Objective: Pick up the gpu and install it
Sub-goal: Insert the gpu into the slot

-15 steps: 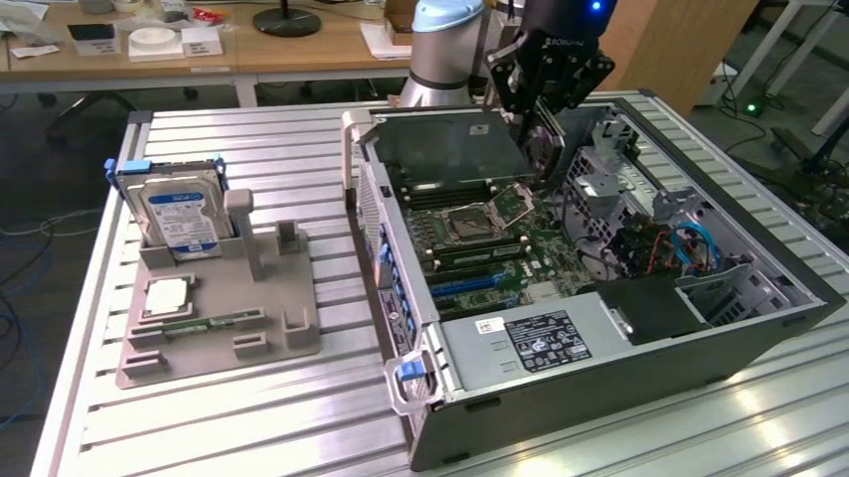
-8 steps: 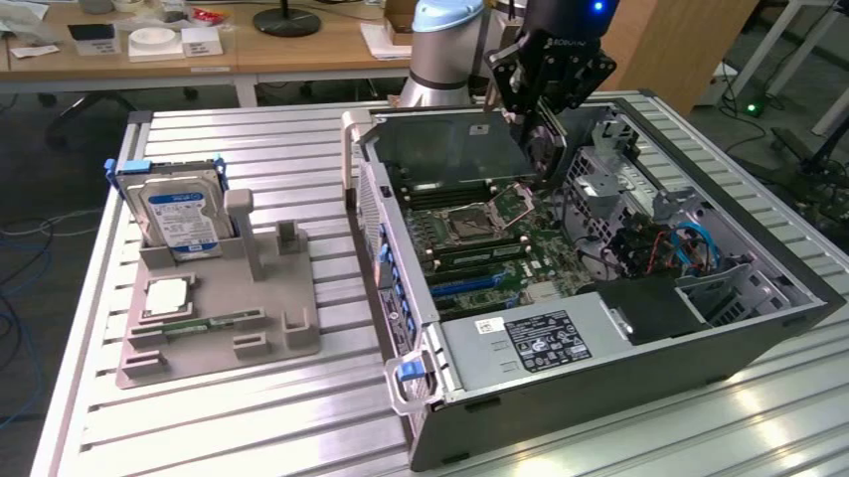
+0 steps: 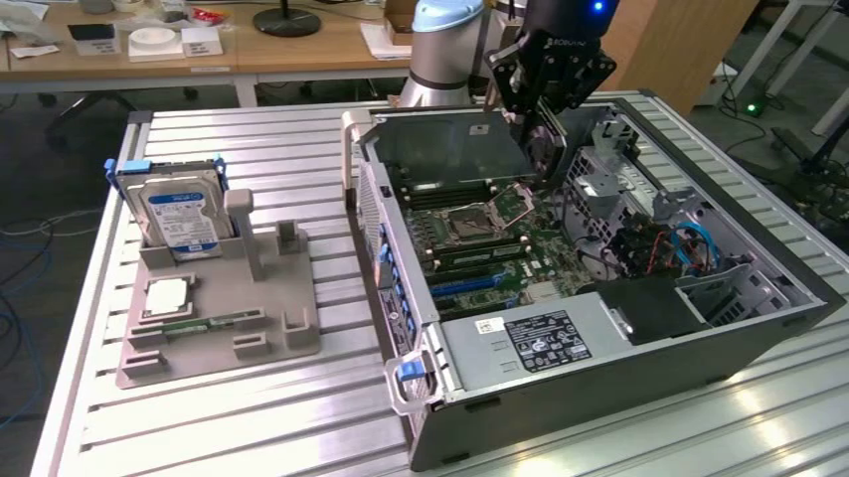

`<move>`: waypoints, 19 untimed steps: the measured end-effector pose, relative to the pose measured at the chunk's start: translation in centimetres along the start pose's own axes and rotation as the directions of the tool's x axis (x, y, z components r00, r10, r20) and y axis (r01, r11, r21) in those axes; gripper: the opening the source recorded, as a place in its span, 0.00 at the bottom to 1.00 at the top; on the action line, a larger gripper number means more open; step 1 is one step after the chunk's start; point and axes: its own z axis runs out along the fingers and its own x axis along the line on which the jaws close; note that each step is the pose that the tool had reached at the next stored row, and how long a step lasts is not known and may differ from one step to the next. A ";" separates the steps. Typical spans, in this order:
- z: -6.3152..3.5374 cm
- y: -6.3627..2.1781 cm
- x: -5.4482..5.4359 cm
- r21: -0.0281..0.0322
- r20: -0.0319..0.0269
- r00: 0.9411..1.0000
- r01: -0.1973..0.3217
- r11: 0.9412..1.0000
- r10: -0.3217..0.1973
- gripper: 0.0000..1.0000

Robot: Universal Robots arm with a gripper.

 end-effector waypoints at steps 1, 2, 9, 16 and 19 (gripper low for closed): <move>0.00 0.00 0.0 0.000 0.000 1.000 0.002 1.000 -0.002 0.28; 0.00 0.00 0.0 0.000 0.000 1.000 0.010 1.000 -0.010 0.28; 0.00 0.00 0.0 -0.002 -0.004 0.995 0.103 0.995 -0.103 0.28; -0.01 0.00 0.0 -0.003 -0.008 0.978 0.207 0.978 -0.207 0.28; 0.00 0.00 0.0 -0.005 -0.010 0.966 0.258 0.966 -0.258 0.28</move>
